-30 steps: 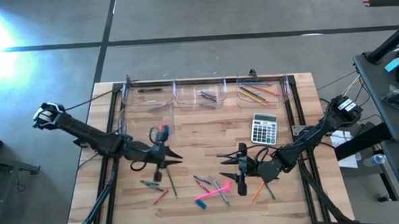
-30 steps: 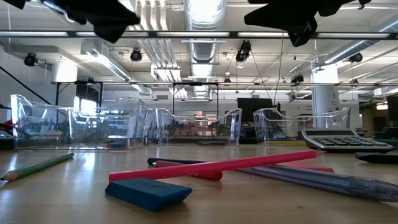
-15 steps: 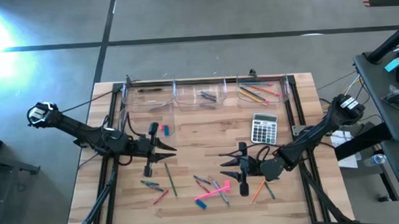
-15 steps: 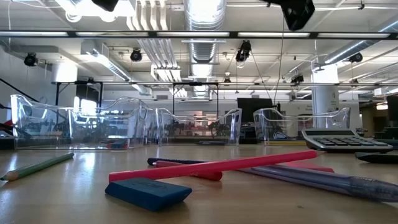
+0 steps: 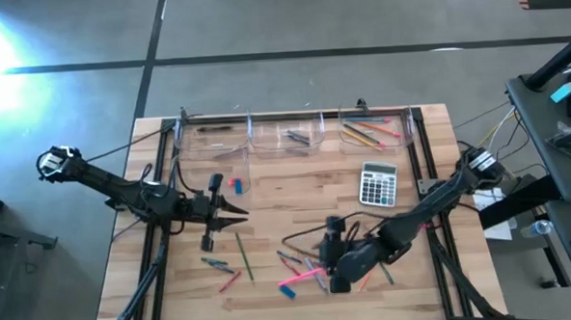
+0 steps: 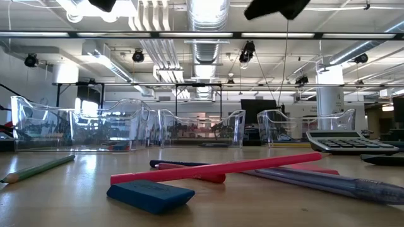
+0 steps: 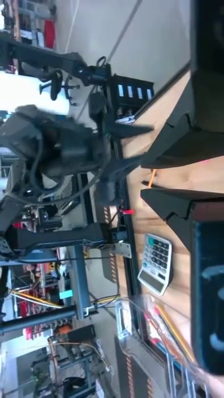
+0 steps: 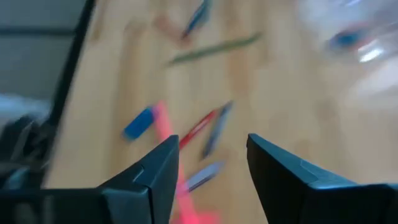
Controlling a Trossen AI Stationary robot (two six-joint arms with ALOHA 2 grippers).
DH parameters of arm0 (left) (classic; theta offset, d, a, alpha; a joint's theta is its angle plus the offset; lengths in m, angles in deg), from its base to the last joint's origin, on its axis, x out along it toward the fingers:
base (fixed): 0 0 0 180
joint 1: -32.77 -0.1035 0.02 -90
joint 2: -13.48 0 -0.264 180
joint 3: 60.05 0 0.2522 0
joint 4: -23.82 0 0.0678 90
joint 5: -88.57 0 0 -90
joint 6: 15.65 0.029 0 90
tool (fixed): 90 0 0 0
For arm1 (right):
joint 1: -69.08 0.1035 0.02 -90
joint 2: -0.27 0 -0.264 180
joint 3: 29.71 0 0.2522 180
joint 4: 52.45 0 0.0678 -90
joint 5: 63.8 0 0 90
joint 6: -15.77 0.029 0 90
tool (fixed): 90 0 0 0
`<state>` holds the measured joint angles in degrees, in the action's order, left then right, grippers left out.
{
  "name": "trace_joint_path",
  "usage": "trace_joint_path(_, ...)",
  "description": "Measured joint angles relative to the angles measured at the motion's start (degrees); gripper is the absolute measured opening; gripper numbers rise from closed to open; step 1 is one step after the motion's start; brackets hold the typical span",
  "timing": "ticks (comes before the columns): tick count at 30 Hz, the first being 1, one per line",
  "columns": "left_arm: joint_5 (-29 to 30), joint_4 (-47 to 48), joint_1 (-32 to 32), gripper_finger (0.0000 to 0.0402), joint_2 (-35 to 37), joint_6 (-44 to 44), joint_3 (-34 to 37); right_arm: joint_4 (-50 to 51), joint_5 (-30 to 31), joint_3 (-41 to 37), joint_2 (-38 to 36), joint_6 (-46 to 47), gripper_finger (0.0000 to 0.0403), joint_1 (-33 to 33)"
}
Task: Sort crayons/erasers/pens/pencils in bins
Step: Put the pink pencil into the top right transparent bin
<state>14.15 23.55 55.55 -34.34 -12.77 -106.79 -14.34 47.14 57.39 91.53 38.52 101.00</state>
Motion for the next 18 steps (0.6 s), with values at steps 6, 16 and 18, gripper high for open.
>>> trace_joint_path(6,-0.1,-0.3,0.0,0.0047,1.1,-0.5,2.2,1.2,-8.9,3.3,9.1,-0.4,0.0182,-0.6)
trace_joint_path(16,-0.3,-0.7,0.0,0.0062,-2.4,-1.0,2.2,0.0,-11.8,4.9,14.5,-2.8,0.0170,-2.9)
trace_joint_path(18,-0.3,-1.3,0.0,0.0079,-3.3,-1.0,2.2,-0.1,-12.5,4.9,15.3,-2.8,0.0168,-3.3)
